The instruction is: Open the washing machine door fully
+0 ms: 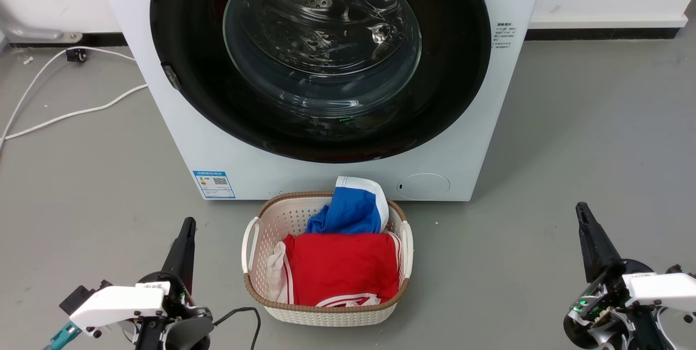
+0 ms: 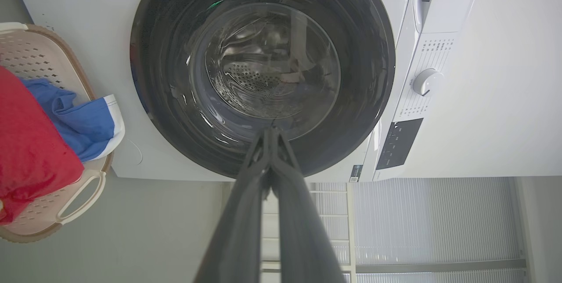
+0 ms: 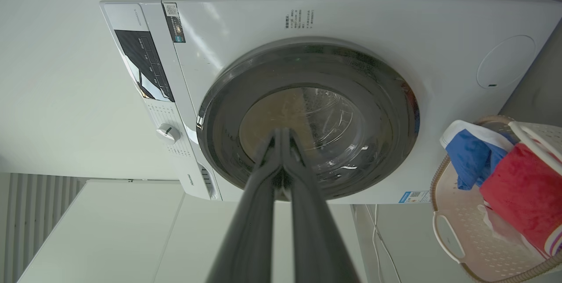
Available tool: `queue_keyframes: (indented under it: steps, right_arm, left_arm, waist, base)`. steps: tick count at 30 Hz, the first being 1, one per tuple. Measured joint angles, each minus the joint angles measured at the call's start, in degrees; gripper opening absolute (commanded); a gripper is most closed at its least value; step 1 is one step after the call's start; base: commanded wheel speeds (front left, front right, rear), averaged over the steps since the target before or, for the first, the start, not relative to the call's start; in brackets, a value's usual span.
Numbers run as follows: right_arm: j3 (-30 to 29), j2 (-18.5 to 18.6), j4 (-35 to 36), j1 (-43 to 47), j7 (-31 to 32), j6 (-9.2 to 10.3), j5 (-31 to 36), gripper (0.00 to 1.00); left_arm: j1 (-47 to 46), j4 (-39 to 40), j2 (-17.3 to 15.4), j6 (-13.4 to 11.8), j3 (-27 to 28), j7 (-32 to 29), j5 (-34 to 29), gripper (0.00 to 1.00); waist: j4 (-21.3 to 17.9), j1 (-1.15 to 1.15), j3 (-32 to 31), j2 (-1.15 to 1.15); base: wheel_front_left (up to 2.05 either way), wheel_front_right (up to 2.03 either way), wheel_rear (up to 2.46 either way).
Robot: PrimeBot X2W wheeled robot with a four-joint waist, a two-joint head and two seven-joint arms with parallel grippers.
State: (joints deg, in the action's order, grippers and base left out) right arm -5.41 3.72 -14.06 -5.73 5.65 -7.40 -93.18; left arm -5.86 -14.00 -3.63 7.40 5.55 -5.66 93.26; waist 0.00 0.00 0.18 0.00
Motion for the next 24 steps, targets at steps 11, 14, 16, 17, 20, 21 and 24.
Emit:
queue_keyframes:
  steps: [11, 14, 16, 17, 20, 21, 24]
  right_arm:
    - [-0.16, -0.09, 0.00, -0.01, 0.03, 0.00, 0.07, 0.00]
    - [-0.20, -0.11, 0.00, -0.02, 0.12, 0.00, 0.08, 0.00]
    - [-0.22, -0.13, -0.01, -0.02, 0.18, 0.00, 0.13, 0.00]
    - [-0.23, -0.14, -0.01, -0.02, 0.19, -0.01, 0.21, 0.00]
    - [-0.26, -0.16, -0.01, -0.03, 0.19, 0.00, 0.23, 0.00]
    - [-0.27, -0.18, -0.01, -0.03, 0.19, 0.00, 0.24, 0.00]
    - [-0.32, -0.20, -0.01, -0.04, 0.20, 0.00, 0.24, 0.00]
  left_arm:
    - [-0.01, -0.01, 0.10, 0.00, 0.15, -0.22, -0.23, 0.00]
    - [-0.01, -0.01, 0.12, 0.00, 0.19, -0.22, -0.24, 0.00]
    - [-0.01, -0.01, 0.13, 0.00, 0.20, -0.22, -0.24, 0.00]
    - [-0.01, -0.01, 0.13, 0.00, 0.21, -0.23, -0.24, 0.00]
    - [-0.01, -0.02, 0.15, 0.00, 0.24, -0.23, -0.25, 0.00]
    - [-0.01, -0.02, 0.16, 0.00, 0.25, -0.23, -0.26, 0.00]
    - [-0.01, -0.02, 0.18, 0.00, 0.27, -0.24, -0.31, 0.00]
  waist:
    - [0.00, 0.00, 0.00, 0.00]
    - [0.00, 0.00, 0.00, 0.00]
    - [0.00, 0.00, 0.00, 0.00]
    - [0.00, 0.00, 0.00, 0.00]
    - [0.00, 0.00, 0.00, 0.00]
    - [0.00, 0.00, 0.00, 0.00]
    - [0.00, 0.00, 0.00, 0.00]
  base:
    - [0.00, 0.00, 0.00]
    - [0.00, 0.00, 0.00]
    - [0.00, 0.00, 0.00]
    - [0.00, 0.00, 0.00]
    - [0.00, 0.00, 0.00]
    - [0.00, 0.00, 0.00]
    - [0.00, 0.00, 0.00]
